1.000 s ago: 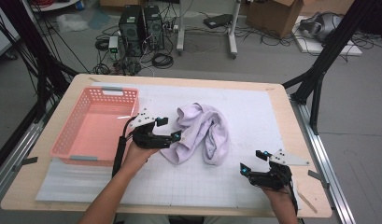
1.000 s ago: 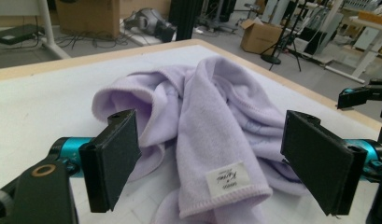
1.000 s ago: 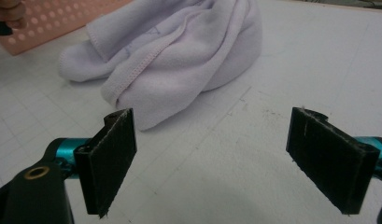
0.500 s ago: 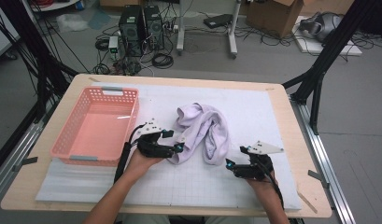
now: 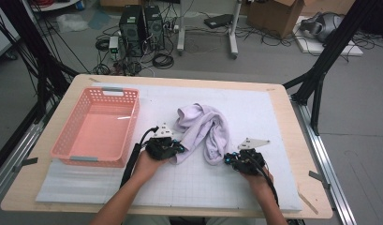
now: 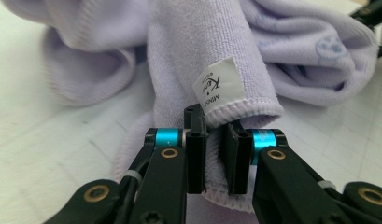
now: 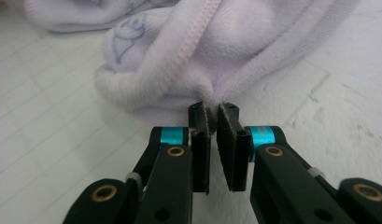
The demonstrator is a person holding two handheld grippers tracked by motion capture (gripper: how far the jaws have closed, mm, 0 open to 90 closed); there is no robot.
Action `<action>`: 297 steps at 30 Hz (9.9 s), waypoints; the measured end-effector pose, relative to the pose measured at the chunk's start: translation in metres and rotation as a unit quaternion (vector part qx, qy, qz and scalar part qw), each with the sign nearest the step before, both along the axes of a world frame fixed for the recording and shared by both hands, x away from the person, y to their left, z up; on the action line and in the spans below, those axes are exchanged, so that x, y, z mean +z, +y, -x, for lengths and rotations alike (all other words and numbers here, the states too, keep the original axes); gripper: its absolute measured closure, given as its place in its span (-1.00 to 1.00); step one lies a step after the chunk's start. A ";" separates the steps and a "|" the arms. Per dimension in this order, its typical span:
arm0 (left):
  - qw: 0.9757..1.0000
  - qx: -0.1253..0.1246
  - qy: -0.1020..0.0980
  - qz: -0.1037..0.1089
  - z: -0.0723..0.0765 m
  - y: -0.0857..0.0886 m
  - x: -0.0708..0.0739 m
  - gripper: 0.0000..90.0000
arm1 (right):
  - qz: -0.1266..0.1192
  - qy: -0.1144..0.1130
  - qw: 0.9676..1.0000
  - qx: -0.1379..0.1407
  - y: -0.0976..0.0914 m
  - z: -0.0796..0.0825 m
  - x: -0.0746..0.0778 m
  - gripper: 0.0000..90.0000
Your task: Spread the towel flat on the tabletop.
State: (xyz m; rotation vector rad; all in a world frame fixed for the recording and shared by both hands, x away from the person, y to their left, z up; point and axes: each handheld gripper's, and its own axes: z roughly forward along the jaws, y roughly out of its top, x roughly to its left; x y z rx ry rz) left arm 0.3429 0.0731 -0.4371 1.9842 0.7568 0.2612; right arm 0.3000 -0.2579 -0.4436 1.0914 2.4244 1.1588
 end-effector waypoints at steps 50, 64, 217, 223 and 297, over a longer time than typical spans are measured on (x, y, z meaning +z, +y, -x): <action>0.992 0.099 -0.030 0.076 -0.063 -0.004 0.047 -0.04 | -0.019 -0.127 0.989 -0.079 0.003 -0.104 0.075 0.77; 0.998 0.047 -0.004 0.048 -0.055 -0.010 0.016 -0.14 | 0.006 -0.064 0.983 -0.171 -0.035 -0.106 0.044 -0.11; 0.992 0.093 -0.069 0.057 0.005 0.037 0.020 0.91 | 0.010 -0.007 0.998 -0.069 -0.029 -0.009 0.007 0.90; 0.994 0.056 -0.069 0.060 0.028 0.036 0.018 0.91 | 0.024 -0.028 0.997 -0.073 -0.053 0.019 0.021 0.90; 0.996 0.077 0.040 0.026 0.021 0.040 0.000 0.73 | 0.021 -0.017 1.000 -0.013 0.038 -0.028 -0.001 0.87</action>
